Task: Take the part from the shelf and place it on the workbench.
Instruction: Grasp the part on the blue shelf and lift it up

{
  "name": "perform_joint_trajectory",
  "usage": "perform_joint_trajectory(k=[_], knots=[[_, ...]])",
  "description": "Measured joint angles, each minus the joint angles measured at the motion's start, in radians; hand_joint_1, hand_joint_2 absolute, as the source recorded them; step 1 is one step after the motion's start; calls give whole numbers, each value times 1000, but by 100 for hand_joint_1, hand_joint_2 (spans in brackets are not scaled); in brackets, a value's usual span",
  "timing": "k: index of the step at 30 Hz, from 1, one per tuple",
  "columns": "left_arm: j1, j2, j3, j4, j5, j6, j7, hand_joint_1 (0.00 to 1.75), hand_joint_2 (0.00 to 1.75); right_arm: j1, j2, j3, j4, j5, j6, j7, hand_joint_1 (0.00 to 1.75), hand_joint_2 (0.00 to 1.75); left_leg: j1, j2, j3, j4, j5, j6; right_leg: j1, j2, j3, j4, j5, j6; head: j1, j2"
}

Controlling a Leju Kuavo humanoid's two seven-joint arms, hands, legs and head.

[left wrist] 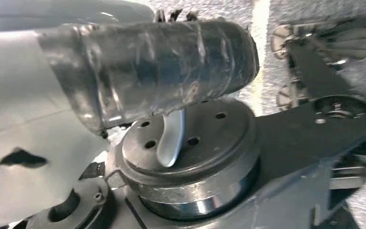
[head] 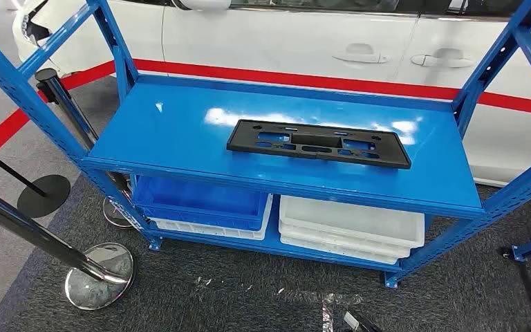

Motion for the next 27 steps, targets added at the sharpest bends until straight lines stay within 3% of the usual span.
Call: perform_joint_trajectory(k=[9, 22, 27], knots=[[-2, 0, -28, 5, 43, 7, 22, 0, 0, 17, 12, 4, -45, 28, 56, -41, 0, 0, 0, 1, -1, 0, 0, 0, 1, 0, 0, 0, 0, 0, 0, 0], [-6, -4, -49, 5, 72, 24, 26, 0, 0, 36, 75, -257, -144, 237, 220, -217, 0, 0, 0, 2, -1, 1, 0, 0, 0, 0, 1, 0, 1, 1, 0, 0], [-6, -5, -49, 5, 75, 25, 26, 0, 0, 39, 79, -279, -152, 254, 232, -231, 0, 0, 0, 2, -1, 1, 0, 1, 0, 0, 1, 0, 1, 1, 0, 0]])
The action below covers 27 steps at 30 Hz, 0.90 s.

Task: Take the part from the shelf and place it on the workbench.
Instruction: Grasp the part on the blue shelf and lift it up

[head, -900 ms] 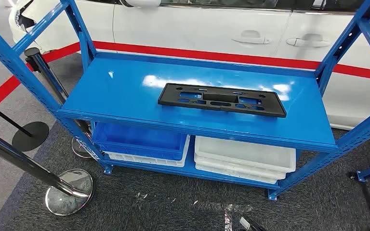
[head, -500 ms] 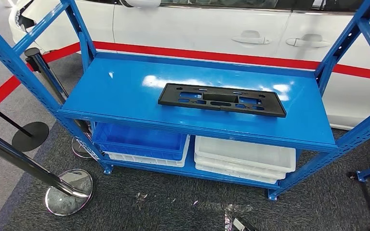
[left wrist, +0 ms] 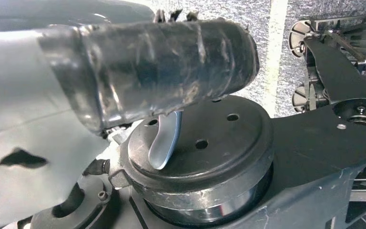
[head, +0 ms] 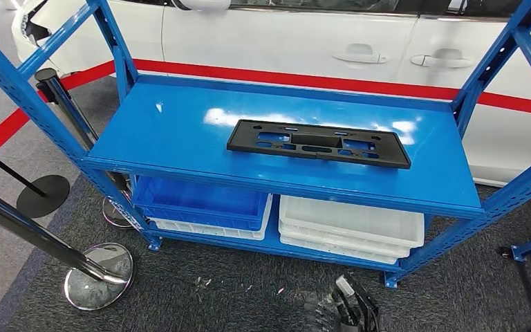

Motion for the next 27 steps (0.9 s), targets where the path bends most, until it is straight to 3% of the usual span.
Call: perform_joint_trajectory(k=[3, 7, 27], knots=[[-1, -1, -2, 0, 5, 3, 0, 0, 0, 6, 13, -47, -17, 34, 24, -28, 0, 0, 0, 0, 0, 0, 0, 0, 0, 0, 0, 0, 0, 0, 0, 0], [-6, -8, -18, 1, 29, 16, 3, 0, 0, 50, 64, -258, -107, 193, 108, -158, 0, 0, 0, 0, 0, 0, 0, 0, 0, 0, 0, 0, 0, 0, 0, 0], [-15, -16, -53, 6, 64, 21, 13, 0, 0, 151, 163, -715, -441, 556, 291, -480, 0, 0, 0, 0, 0, 1, 0, 0, 0, 0, 0, 0, 0, 0, 0, 0]])
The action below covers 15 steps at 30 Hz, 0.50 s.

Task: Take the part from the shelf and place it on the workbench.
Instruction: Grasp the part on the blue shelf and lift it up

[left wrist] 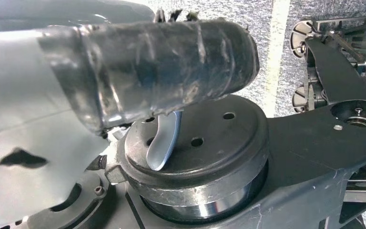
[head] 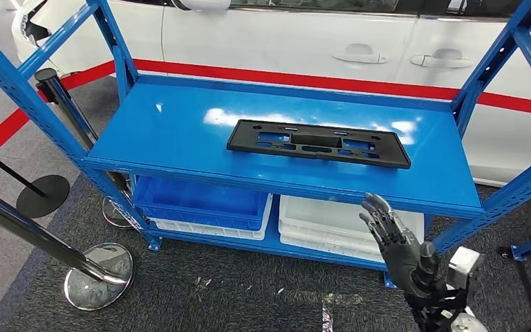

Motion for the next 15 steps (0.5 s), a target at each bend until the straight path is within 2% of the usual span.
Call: perform_joint_trajectory(k=[6, 10, 14, 15], knots=[[-3, 0, -20, 5, 0, -5, -5, 0, 0, -7, 10, -84, -122, 130, -16, -71, 0, 0, 0, 0, -1, 0, 0, 0, 0, 0, 0, 0, 0, 0, 0, 0], [-7, 0, -29, 7, -2, -9, -12, 0, 0, -61, 9, -81, -186, 217, -62, -24, 0, 0, 0, 0, -1, 0, 0, 0, 0, -1, 1, 0, 1, 1, 0, 0], [-9, 0, -42, 11, -4, -14, -16, 0, 0, -125, 7, -55, -223, 284, -100, 55, 0, 175, 0, -1, -1, 0, 1, 1, 0, -1, 1, 0, 1, 1, 0, 0], [-9, 0, -43, 11, -5, -15, -17, 0, 0, -140, 5, -46, -230, 301, -110, 75, 0, 175, 0, -1, -1, 0, 1, 1, 0, -1, 1, 0, 1, 1, 0, 0]])
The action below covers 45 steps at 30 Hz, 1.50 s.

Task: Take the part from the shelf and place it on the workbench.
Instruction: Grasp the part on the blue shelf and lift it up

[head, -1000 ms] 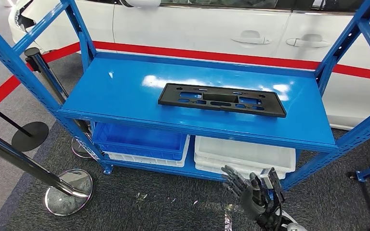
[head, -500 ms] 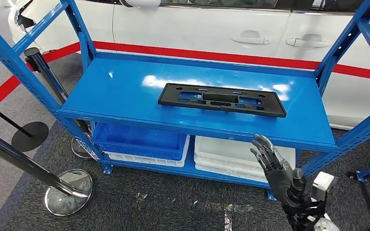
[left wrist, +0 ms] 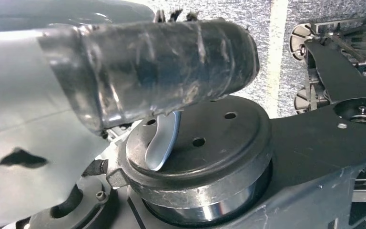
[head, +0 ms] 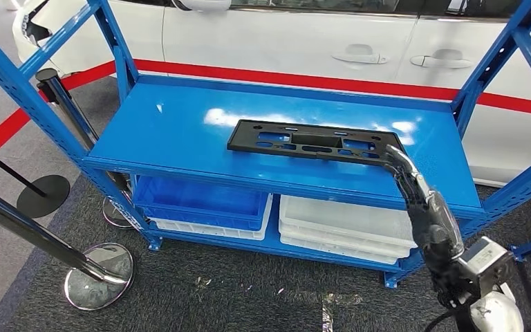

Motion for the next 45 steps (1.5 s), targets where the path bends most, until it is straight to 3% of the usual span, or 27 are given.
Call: perform_joint_trajectory(k=[7, 16, 30, 45], knots=[[-4, 0, -12, 3, -6, -8, -3, 0, 0, -109, -21, 96, -22, 126, -64, 129, 0, 175, 0, 0, 0, 1, 0, 0, 0, 0, 0, 0, 0, 0, 0, 0], [-6, 0, -24, 3, -16, -9, -5, 0, 0, -186, -33, 199, -26, 265, -107, 218, 0, 175, 0, 0, -2, 1, 0, 0, 0, -1, -1, 0, 0, 0, 0, 0], [-9, 0, -63, 7, -58, -7, -15, 0, 0, -322, -40, 399, 42, 669, -208, 395, 0, 175, 0, -1, -2, 1, 0, 0, 0, -1, -2, 0, 0, 0, 0, 0], [-22, -10, -131, 17, -108, 10, -78, 0, 0, -413, -39, 541, 249, 1086, -335, 525, 0, 175, 0, -1, -2, 1, 0, 0, 0, -1, -2, 0, 0, 0, 0, 0]])
